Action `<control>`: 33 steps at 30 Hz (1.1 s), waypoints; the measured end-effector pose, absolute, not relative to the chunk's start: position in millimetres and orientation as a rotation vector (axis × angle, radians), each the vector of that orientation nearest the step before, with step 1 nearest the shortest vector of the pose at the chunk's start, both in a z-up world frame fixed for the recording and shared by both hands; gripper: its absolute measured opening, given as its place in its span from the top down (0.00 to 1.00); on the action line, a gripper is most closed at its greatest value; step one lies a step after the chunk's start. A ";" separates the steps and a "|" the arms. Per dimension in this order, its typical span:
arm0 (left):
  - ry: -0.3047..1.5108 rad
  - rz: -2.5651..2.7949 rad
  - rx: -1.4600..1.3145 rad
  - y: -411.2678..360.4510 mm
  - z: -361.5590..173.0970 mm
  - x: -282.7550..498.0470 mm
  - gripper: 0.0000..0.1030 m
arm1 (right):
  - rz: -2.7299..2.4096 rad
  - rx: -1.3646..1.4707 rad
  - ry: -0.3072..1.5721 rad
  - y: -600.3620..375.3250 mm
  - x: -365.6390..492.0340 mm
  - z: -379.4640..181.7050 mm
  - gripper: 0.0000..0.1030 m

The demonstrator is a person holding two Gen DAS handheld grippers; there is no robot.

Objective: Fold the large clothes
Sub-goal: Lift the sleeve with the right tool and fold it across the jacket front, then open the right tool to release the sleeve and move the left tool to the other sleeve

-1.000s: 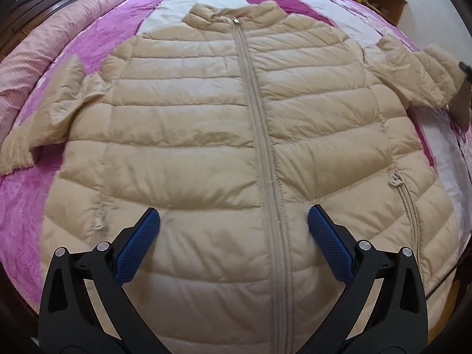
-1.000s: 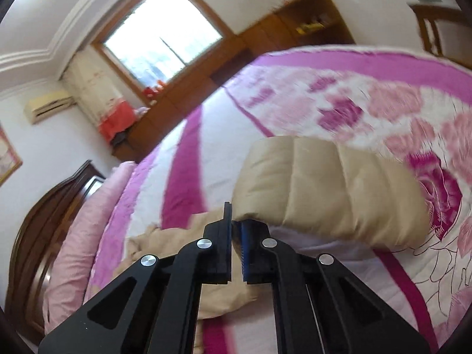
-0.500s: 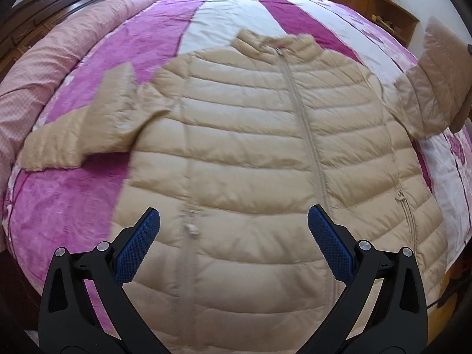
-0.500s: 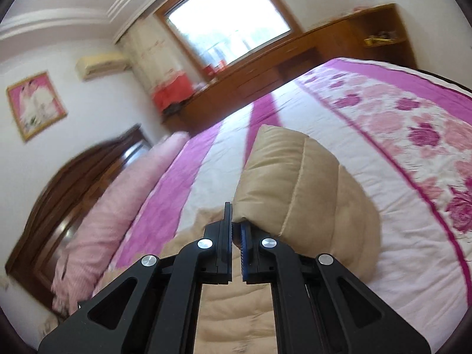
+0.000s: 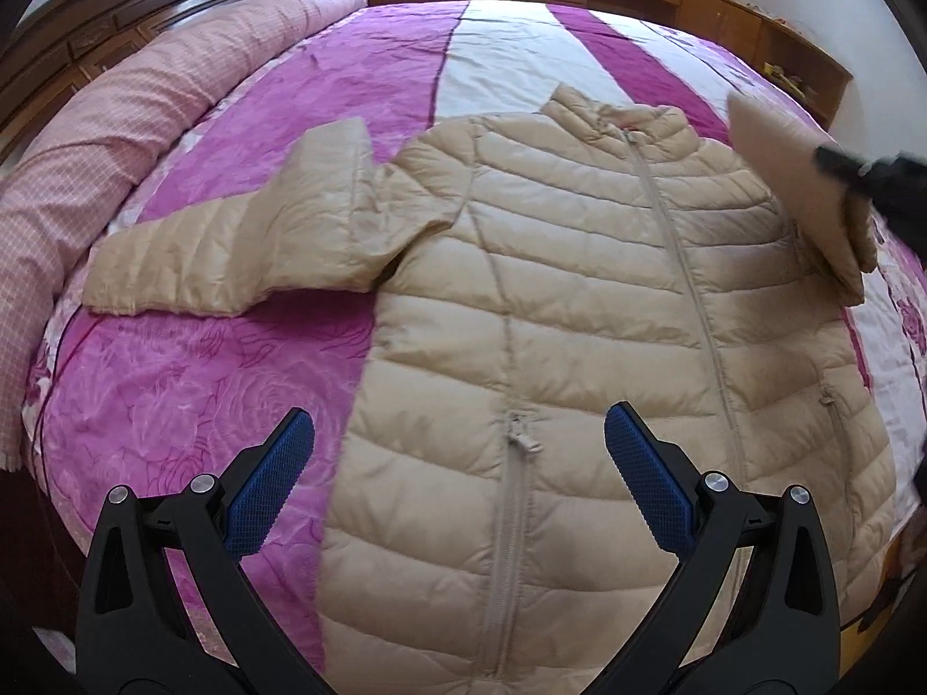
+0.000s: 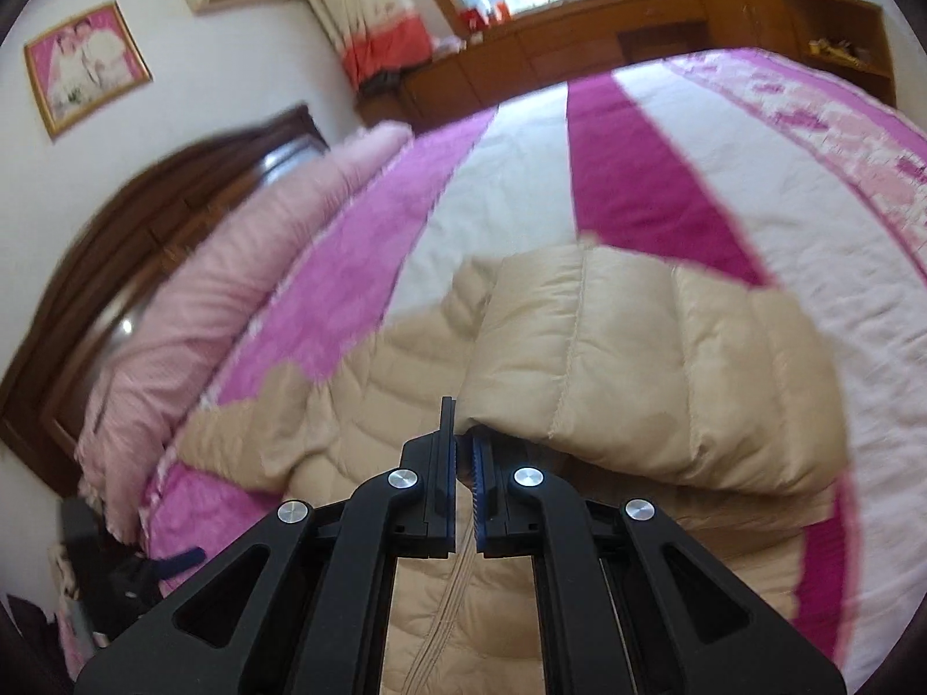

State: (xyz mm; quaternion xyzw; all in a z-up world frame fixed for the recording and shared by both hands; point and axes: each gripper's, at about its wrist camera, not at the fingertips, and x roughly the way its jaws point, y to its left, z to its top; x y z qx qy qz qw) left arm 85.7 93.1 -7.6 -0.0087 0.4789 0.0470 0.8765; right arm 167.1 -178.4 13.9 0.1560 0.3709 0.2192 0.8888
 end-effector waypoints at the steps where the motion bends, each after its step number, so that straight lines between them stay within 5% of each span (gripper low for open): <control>1: 1.001 0.099 -0.021 94.9 -8.7 85.1 0.03 | 0.458 0.325 0.793 -170.7 169.5 4.9 0.95; 12: 1.014 0.125 -0.039 110.8 -21.0 78.9 0.03 | 0.409 0.263 0.967 -135.1 184.5 -70.8 0.92; 15: 1.020 0.122 -0.035 109.7 -22.4 80.4 0.03 | 0.406 0.296 0.971 -139.0 182.1 -72.6 0.82; 20: 1.006 0.097 -0.013 99.8 -17.2 85.6 0.03 | 0.395 0.321 0.936 -148.3 163.8 -53.1 0.48; 33: 0.951 -0.100 0.075 11.2 5.7 115.7 0.03 | 0.173 0.284 0.885 -244.7 95.1 -15.7 0.34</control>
